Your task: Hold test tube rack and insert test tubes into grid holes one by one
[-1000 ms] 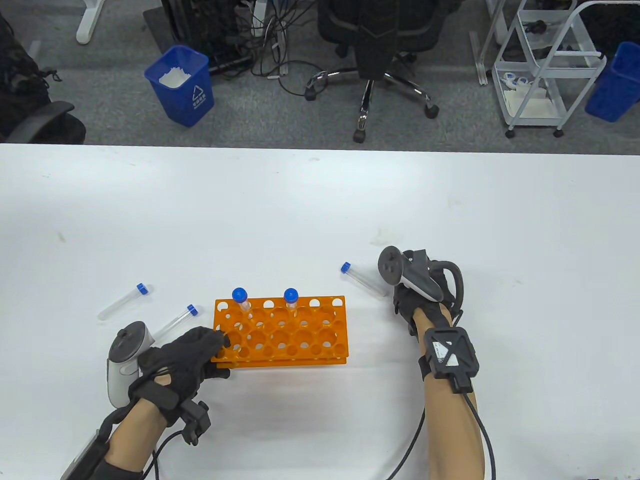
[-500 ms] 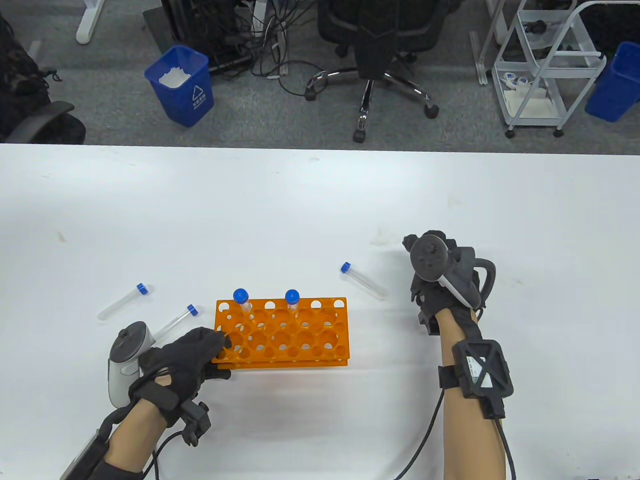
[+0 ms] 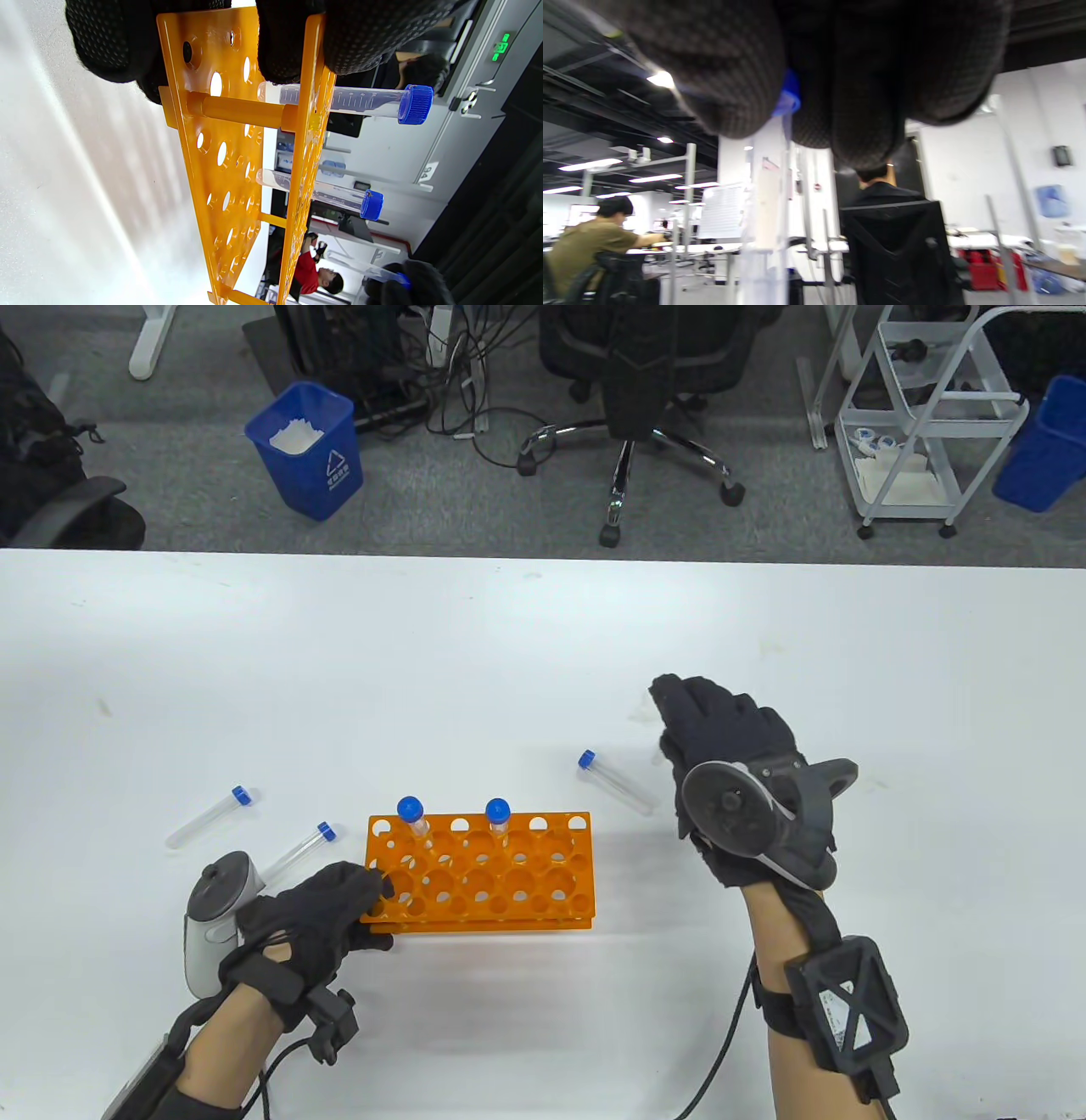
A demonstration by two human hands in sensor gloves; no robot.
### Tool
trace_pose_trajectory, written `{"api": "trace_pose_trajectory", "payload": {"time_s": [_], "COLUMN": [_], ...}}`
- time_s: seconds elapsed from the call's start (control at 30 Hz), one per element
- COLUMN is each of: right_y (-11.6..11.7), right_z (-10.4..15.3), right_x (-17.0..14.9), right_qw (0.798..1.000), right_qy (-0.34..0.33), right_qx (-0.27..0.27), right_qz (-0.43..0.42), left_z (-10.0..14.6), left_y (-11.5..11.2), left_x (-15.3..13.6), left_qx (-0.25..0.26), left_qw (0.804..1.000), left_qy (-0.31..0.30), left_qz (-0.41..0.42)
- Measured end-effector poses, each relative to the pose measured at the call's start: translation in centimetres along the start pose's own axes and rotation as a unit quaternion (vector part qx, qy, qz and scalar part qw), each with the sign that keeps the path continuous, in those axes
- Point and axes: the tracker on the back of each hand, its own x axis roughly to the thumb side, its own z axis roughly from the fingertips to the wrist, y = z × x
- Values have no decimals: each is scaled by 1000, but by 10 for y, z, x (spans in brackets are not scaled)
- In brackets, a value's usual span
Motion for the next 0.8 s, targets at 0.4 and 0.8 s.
{"api": "trace_pose_trajectory", "payload": {"time_s": [0.4, 0.8], "right_y": [6, 34], "right_z": [20, 26], "right_x": [51, 61], "right_qw": [996, 994], "right_qy": [-71, -90], "right_qx": [36, 66], "right_qz": [-32, 9], "left_z": [1, 1], "left_y": [1, 2], "left_x": [0, 1], "left_qx": [3, 4], "left_qw": [1000, 1000], "left_qy": [-2, -4], "left_qz": [2, 1]}}
